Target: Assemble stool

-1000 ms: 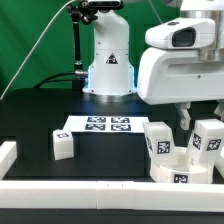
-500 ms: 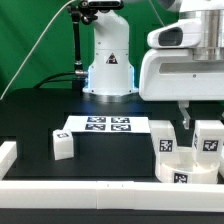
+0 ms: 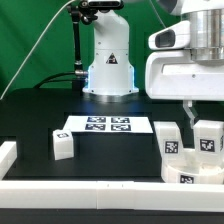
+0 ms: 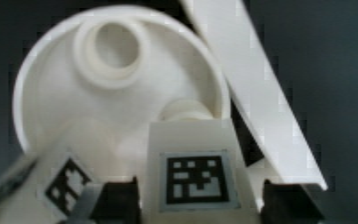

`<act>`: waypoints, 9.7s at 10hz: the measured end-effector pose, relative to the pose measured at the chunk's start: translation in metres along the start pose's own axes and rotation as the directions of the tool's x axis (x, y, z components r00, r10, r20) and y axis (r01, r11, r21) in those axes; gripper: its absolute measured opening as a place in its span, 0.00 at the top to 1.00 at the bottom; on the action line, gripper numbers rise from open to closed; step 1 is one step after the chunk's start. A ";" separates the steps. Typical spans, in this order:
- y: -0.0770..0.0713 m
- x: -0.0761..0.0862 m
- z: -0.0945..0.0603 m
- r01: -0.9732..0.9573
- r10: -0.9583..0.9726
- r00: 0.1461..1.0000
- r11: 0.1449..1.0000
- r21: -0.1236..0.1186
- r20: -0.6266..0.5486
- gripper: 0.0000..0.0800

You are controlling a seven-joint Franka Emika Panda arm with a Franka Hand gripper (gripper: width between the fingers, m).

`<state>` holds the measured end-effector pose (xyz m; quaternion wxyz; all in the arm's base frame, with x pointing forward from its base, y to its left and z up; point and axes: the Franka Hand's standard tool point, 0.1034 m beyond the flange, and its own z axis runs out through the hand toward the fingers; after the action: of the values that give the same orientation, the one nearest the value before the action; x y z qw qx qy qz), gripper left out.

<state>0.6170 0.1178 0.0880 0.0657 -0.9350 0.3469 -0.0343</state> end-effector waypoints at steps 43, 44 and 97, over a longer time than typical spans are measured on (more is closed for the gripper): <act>-0.020 -0.001 -0.013 0.998 -0.998 -0.052 -0.053 -0.043 0.045 0.19; -0.019 0.000 -0.012 0.995 -0.995 -0.092 -0.094 -0.043 0.050 0.19; -0.018 -0.009 0.010 -0.792 0.790 0.606 0.610 -0.025 0.086 0.57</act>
Offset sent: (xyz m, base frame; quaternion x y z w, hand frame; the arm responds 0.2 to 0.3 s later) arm 0.0044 0.0046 -0.0056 -0.0059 -0.0057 0.2368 0.9715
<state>0.6226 0.1384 0.0810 0.0967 -0.6858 0.7204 0.0369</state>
